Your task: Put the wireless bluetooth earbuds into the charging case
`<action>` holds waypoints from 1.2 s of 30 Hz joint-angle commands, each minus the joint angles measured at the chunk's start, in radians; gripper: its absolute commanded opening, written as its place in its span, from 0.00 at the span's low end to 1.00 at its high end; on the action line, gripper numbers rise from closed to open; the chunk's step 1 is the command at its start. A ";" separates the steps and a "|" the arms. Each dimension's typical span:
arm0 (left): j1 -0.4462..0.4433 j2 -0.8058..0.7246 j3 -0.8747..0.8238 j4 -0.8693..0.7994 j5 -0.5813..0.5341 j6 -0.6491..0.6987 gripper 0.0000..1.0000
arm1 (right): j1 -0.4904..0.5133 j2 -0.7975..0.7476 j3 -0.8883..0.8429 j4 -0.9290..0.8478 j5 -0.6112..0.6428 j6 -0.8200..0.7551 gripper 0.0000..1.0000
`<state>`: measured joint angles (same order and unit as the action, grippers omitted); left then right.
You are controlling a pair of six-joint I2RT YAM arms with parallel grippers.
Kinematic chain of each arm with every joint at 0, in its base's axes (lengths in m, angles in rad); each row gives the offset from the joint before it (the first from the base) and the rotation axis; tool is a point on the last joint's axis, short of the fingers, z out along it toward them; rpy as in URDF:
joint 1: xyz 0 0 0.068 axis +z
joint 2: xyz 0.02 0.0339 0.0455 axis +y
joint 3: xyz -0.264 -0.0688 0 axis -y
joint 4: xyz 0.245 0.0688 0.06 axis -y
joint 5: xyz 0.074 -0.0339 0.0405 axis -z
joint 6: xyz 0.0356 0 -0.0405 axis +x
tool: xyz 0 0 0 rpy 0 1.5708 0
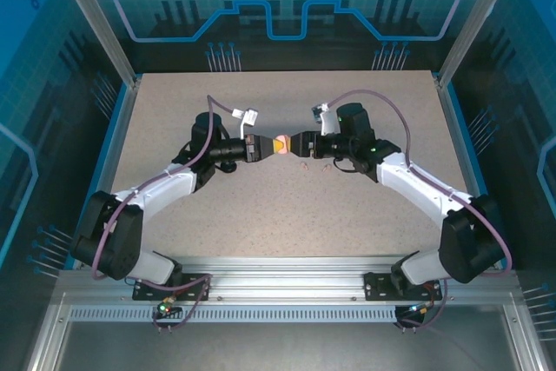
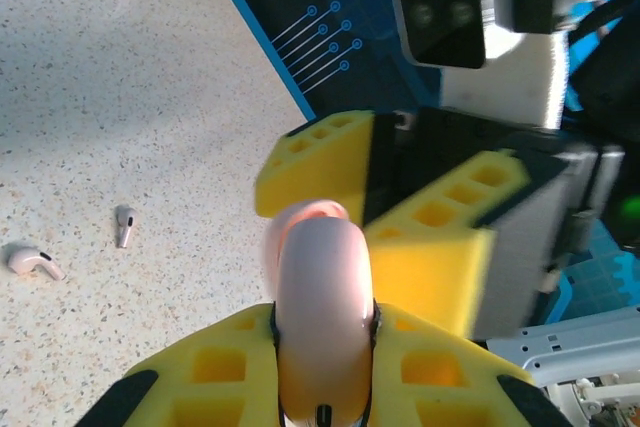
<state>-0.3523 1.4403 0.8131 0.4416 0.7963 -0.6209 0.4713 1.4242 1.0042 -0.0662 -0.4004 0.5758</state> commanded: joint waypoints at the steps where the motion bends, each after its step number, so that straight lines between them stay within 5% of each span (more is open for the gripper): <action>1: 0.002 -0.063 0.031 0.044 0.044 0.017 0.00 | -0.042 0.025 -0.050 0.008 0.031 0.028 0.58; 15: 0.000 -0.047 0.020 0.075 0.042 0.003 0.00 | -0.040 -0.119 -0.065 0.060 -0.125 0.072 0.56; 36: -0.004 -0.046 0.028 0.071 0.040 -0.001 0.00 | 0.025 -0.025 0.010 0.056 -0.088 0.078 0.51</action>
<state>-0.3523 1.3956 0.8169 0.4835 0.8097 -0.6224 0.4839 1.3880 0.9775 -0.0280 -0.4866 0.6468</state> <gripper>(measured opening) 0.179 0.510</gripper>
